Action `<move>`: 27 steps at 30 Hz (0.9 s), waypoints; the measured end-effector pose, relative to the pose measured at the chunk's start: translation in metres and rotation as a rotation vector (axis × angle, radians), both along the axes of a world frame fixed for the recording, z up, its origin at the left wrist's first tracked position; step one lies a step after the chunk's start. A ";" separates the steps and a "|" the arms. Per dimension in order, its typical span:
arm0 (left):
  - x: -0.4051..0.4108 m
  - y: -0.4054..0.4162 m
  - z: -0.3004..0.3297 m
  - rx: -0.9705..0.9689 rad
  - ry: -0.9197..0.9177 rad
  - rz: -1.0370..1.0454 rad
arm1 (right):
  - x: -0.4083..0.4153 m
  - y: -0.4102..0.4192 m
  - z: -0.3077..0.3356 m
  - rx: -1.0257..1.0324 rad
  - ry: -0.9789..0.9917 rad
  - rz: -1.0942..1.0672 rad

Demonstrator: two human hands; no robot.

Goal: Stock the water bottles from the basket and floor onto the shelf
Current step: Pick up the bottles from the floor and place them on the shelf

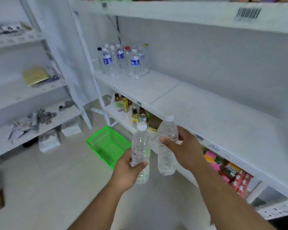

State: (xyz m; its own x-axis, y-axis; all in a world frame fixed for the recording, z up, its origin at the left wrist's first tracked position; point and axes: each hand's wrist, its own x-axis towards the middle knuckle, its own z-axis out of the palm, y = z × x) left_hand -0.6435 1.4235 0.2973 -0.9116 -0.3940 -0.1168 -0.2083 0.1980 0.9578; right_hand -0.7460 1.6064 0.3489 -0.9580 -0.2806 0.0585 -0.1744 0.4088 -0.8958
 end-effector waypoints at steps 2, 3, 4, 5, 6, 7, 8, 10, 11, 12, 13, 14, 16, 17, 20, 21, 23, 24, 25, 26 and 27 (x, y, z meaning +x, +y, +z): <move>0.006 -0.006 0.019 -0.005 0.031 0.037 | 0.004 -0.006 0.019 -0.019 0.011 0.027; 0.008 -0.009 0.027 -0.004 0.040 0.052 | 0.005 -0.011 0.027 -0.022 0.014 0.044; 0.010 -0.013 0.036 -0.006 0.051 0.065 | 0.007 -0.017 0.033 -0.021 0.021 0.056; 0.011 -0.018 0.043 -0.011 0.063 0.073 | 0.008 -0.023 0.040 -0.024 0.027 0.063; 0.011 -0.024 0.049 -0.012 0.071 0.078 | 0.009 -0.031 0.045 -0.025 0.034 0.066; 0.011 -0.030 0.054 -0.010 0.077 0.082 | 0.010 -0.039 0.050 -0.029 0.039 0.071; 0.011 -0.038 0.058 -0.009 0.078 0.087 | 0.010 -0.047 0.055 -0.035 0.042 0.077; 0.009 -0.054 0.064 0.000 0.081 0.099 | 0.009 -0.067 0.062 -0.053 0.042 0.082; 0.007 -0.064 0.065 0.008 0.083 0.107 | 0.007 -0.078 0.065 -0.057 0.044 0.079; 0.006 -0.076 0.064 0.012 0.083 0.113 | 0.005 -0.090 0.066 -0.059 0.047 0.075; 0.003 -0.088 0.063 0.011 0.078 0.118 | 0.003 -0.102 0.067 -0.059 0.050 0.068; 0.001 -0.102 0.061 0.004 0.072 0.121 | 0.001 -0.114 0.068 -0.056 0.053 0.062; -0.002 -0.130 0.057 -0.012 0.059 0.114 | -0.003 -0.140 0.068 -0.044 0.057 0.054; -0.004 -0.144 0.056 -0.017 0.053 0.107 | -0.005 -0.153 0.068 -0.038 0.058 0.049; -0.010 -0.186 0.054 -0.044 0.029 0.076 | -0.011 -0.193 0.069 -0.025 0.065 0.028; -0.012 -0.199 0.055 -0.051 0.023 0.068 | -0.013 -0.206 0.070 -0.027 0.064 0.024; -0.016 -0.222 0.056 -0.062 0.021 0.055 | -0.017 -0.228 0.070 -0.036 0.059 0.015; -0.018 -0.233 0.057 -0.069 0.021 0.050 | -0.020 -0.239 0.069 -0.037 0.054 0.011; -0.022 -0.243 0.058 -0.073 0.020 0.045 | -0.022 -0.249 0.069 -0.038 0.049 0.010; -0.025 -0.252 0.058 -0.077 0.017 0.041 | -0.025 -0.258 0.069 -0.035 0.045 0.010; -0.030 -0.263 0.057 -0.079 0.013 0.038 | -0.029 -0.267 0.068 -0.033 0.041 0.006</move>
